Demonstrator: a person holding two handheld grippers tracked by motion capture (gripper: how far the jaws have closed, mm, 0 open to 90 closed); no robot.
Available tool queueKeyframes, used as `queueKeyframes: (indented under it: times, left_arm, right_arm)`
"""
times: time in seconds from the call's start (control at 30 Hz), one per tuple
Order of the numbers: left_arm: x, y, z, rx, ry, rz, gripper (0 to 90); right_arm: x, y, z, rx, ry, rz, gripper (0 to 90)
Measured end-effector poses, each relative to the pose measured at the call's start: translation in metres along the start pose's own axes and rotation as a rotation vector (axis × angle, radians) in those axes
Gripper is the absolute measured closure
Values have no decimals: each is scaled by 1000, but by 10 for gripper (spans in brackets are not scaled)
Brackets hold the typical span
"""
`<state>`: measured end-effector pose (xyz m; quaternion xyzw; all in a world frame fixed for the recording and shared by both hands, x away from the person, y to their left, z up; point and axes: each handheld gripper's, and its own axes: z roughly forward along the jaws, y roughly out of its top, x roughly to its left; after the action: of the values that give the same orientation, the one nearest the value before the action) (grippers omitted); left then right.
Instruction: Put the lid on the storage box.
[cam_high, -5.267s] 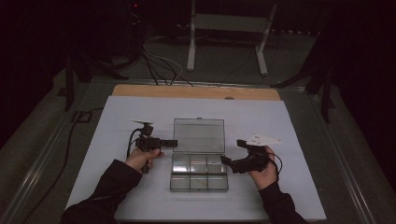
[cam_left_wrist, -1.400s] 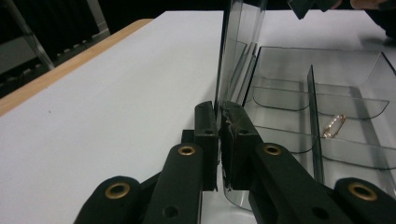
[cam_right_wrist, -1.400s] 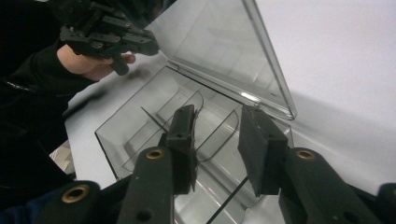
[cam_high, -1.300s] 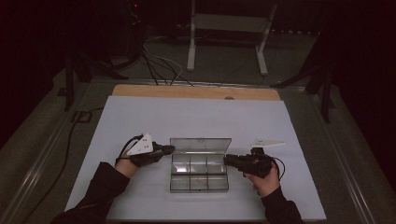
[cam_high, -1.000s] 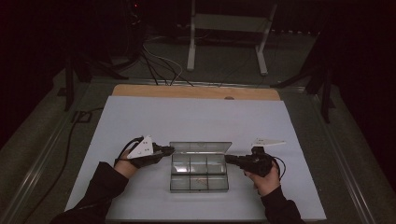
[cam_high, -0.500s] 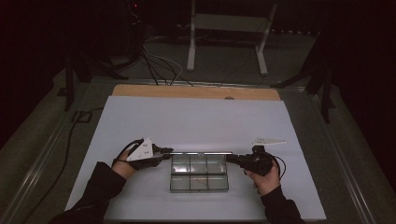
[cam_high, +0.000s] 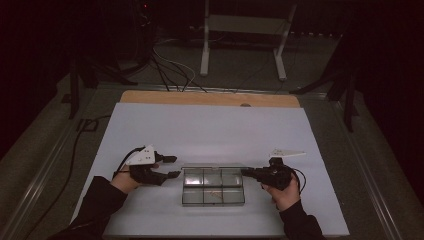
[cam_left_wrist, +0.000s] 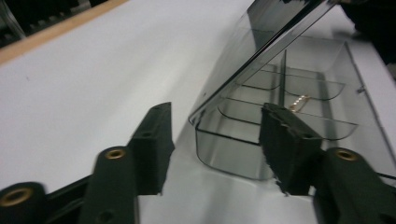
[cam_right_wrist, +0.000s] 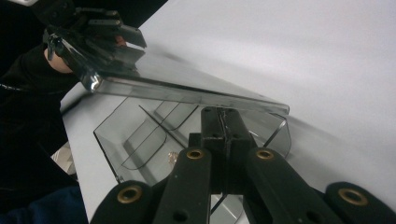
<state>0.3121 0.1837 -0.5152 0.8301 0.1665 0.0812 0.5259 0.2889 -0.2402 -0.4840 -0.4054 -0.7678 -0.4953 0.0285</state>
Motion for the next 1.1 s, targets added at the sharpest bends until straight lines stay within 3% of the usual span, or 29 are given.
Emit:
queueKeyframes:
  times: [0.07, 0.13, 0.2, 0.27, 0.33, 0.47, 0.63, 0.73, 1.1]
  left_arm:
    - [2, -1, -3, -6, 11, -26, 368]
    - [3, -1, -6, -8, 4, -76, 285]
    - [6, -2, -9, -14, -41, -117, 171]
    - [7, -2, -10, -18, -71, -157, 154]
    - [8, -3, -11, -15, -107, -194, 26]
    - [10, -5, -14, -36, -126, -231, 17]
    - [12, -6, -18, -72, -90, -251, 12]
    - [13, -7, -19, -58, -90, -277, 11]
    - [9, -9, -16, -60, -103, -263, 13]
  right_arm:
    - [1, -1, 0, 1, -4, -6, 900]
    - [2, -1, 0, 4, -5, -8, 900]
    - [2, -1, 1, 3, -4, -11, 900]
    - [3, -1, 1, 5, -4, -15, 900]
    - [4, -2, 1, 6, -5, -16, 900]
    - [5, -3, 2, 10, -5, -21, 900]
    - [5, -6, 2, 23, -4, -23, 900]
    - [6, -7, 2, 30, -7, -22, 900]
    - [11, -16, 3, 72, -24, -36, 900]
